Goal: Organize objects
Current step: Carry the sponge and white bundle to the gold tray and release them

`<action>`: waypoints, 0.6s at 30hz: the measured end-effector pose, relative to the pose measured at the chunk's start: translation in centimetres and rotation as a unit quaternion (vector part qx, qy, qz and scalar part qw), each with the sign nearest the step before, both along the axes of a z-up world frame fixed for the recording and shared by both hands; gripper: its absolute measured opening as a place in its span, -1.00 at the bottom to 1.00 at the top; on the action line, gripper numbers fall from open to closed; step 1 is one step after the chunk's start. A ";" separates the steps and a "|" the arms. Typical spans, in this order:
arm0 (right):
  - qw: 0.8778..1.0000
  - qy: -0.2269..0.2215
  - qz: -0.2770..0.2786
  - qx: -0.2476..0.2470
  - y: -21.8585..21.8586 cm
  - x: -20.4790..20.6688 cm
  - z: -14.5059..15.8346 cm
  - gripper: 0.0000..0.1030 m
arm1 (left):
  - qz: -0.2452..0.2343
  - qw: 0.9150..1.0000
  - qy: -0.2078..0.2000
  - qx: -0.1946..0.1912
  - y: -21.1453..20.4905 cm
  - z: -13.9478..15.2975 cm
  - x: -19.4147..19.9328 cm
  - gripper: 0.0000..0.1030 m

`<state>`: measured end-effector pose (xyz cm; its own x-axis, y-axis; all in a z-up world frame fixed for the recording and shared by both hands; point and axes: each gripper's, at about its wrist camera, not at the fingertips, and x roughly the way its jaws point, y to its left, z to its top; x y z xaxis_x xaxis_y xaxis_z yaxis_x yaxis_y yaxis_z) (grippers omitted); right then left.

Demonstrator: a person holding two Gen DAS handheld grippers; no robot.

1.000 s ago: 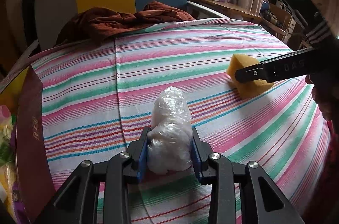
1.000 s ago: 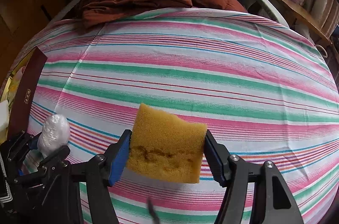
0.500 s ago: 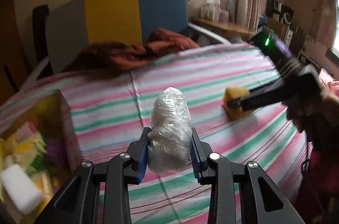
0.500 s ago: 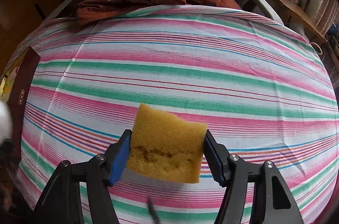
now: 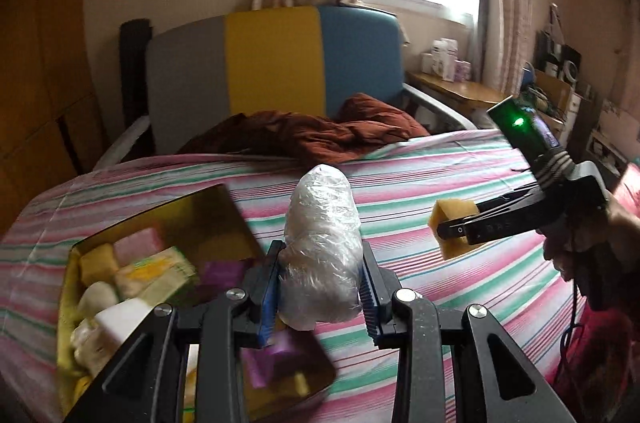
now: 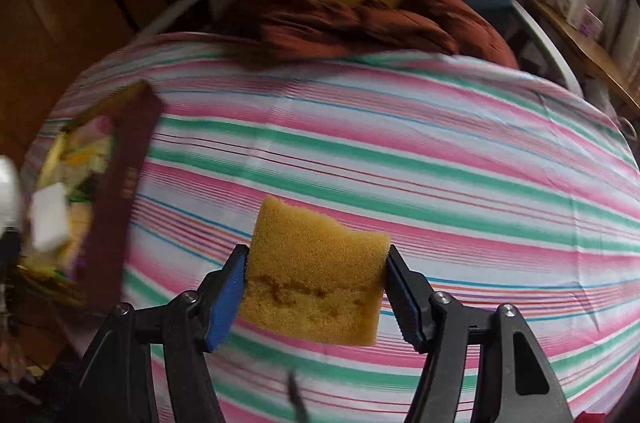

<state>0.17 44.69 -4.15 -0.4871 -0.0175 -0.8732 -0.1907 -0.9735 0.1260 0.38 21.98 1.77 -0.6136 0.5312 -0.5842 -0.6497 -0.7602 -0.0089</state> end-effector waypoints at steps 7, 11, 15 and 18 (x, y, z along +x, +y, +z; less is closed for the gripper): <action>0.997 0.053 0.044 -0.030 -7.2 -1.9 2.9 0.28 | 0.060 0.998 -0.028 0.015 -5.8 -0.4 -2.2 -0.31; 0.994 0.072 0.070 -0.041 -11.2 -3.1 3.6 0.28 | 0.107 0.992 -0.053 0.033 -10.1 -0.7 -4.5 -0.31; 0.992 0.079 0.090 -0.047 -14.6 -4.8 3.5 0.28 | 0.147 0.985 -0.075 0.052 -14.1 -1.0 -6.8 -0.31; 0.990 0.078 0.100 -0.056 -16.2 -5.9 3.3 0.28 | 0.168 0.980 -0.087 0.060 -16.2 -1.3 -8.4 -0.31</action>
<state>-5.69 28.51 -0.88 -0.5935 -0.2194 -0.7743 0.0339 -0.9681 0.2483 -7.99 5.82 0.48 -0.6630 0.3870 -0.6408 -0.3433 -0.9179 -0.1992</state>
